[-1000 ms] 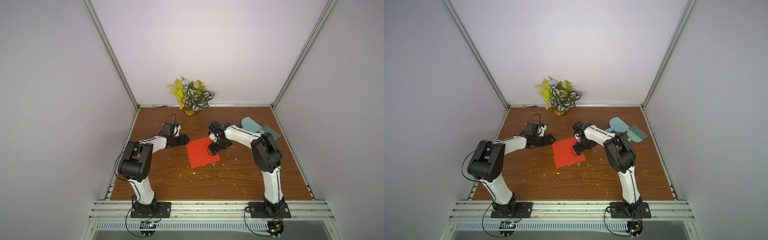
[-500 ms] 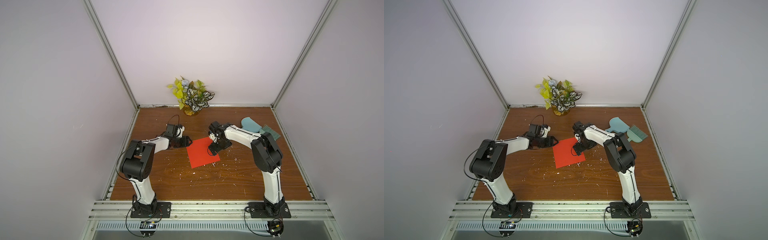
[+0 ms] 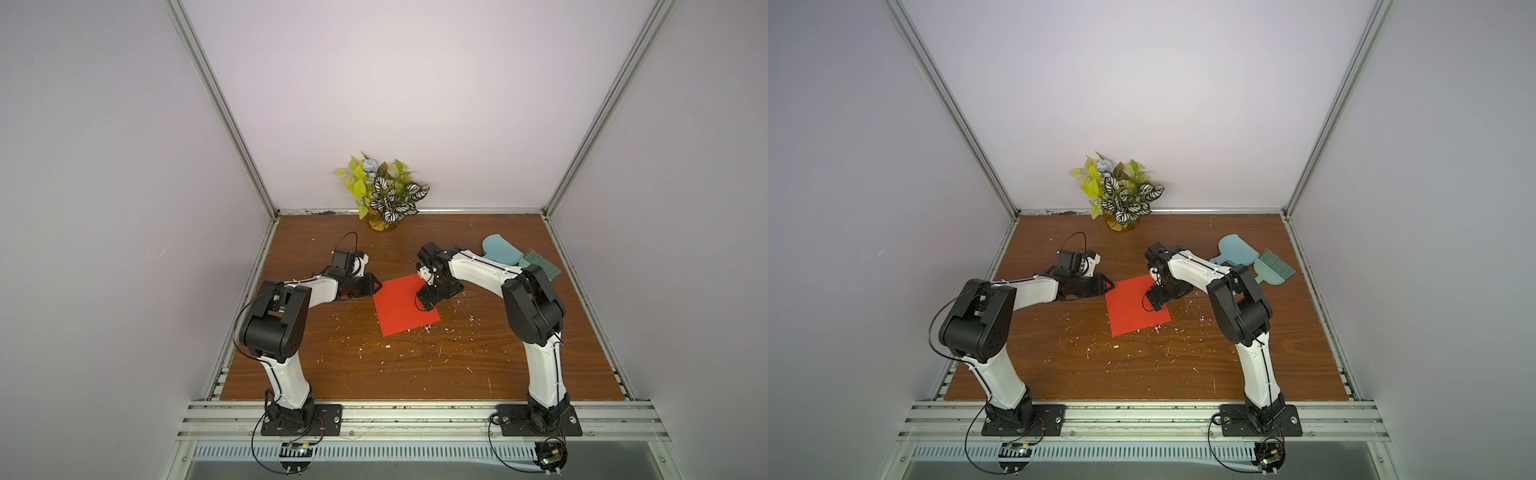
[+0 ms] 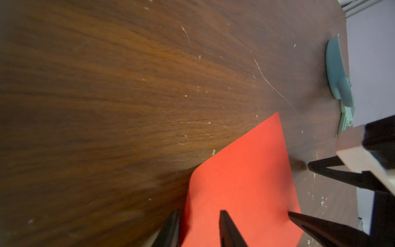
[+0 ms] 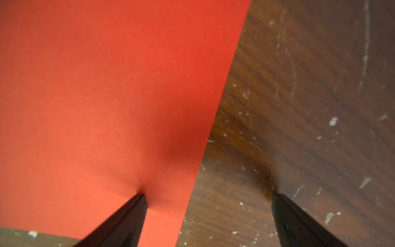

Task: Fold the square paper diagonally
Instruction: Pick up the paper from the center of the board.

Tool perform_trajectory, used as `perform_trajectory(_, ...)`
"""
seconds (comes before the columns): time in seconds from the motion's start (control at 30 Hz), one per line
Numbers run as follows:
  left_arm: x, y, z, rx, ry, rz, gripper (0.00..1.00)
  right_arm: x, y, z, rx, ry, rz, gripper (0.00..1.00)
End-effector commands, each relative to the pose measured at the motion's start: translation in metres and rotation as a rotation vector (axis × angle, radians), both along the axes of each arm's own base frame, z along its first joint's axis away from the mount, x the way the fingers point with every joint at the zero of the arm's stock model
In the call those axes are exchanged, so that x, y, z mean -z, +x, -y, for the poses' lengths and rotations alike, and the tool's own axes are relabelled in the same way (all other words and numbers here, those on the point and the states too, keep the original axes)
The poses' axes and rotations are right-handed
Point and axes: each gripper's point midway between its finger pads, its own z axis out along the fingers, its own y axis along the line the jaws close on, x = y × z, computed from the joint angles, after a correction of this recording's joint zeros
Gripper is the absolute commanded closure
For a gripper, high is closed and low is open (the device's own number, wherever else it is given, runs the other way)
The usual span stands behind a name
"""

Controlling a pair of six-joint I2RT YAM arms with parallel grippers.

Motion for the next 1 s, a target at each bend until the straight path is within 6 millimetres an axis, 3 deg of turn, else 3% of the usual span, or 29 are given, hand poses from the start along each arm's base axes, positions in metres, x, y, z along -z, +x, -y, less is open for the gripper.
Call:
perform_trajectory(0.0, 0.003, 0.002, 0.001, 0.008, 0.021, 0.026, 0.82, -0.002, 0.001, -0.010, -0.021, 0.035, 0.013, 0.01)
perform_trajectory(0.13, -0.010, 0.009, -0.001, 0.019, 0.054, 0.106, 1.00, -0.021, 0.013, -0.021, -0.050, 0.131, 0.088, 0.01)
perform_trajectory(0.23, -0.032, 0.011, 0.002, 0.065, 0.059, 0.203, 1.00, -0.051, 0.027, -0.024, -0.081, 0.222, 0.194, 0.01)
perform_trajectory(0.37, -0.077, 0.005, 0.014, 0.174, 0.070, 0.390, 1.00, -0.110, 0.044, -0.012, -0.148, 0.336, 0.385, 0.01)
perform_trajectory(0.47, -0.111, -0.007, 0.029, 0.281, 0.103, 0.545, 1.00, -0.153, 0.039, -0.012, -0.268, 0.463, 0.510, 0.01)
perform_trajectory(0.67, -0.161, -0.033, 0.062, 0.492, 0.195, 0.792, 1.00, -0.212, 0.014, -0.006, -0.532, 0.557, 0.688, 0.02)
perform_trajectory(0.87, -0.193, -0.055, 0.086, 0.623, 0.249, 0.949, 1.00, -0.250, -0.018, -0.023, -0.816, 0.632, 0.822, 0.13)
perform_trajectory(0.97, -0.205, -0.059, 0.092, 0.643, 0.254, 0.984, 1.00, -0.254, -0.027, -0.033, -0.907, 0.648, 0.829, 0.15)
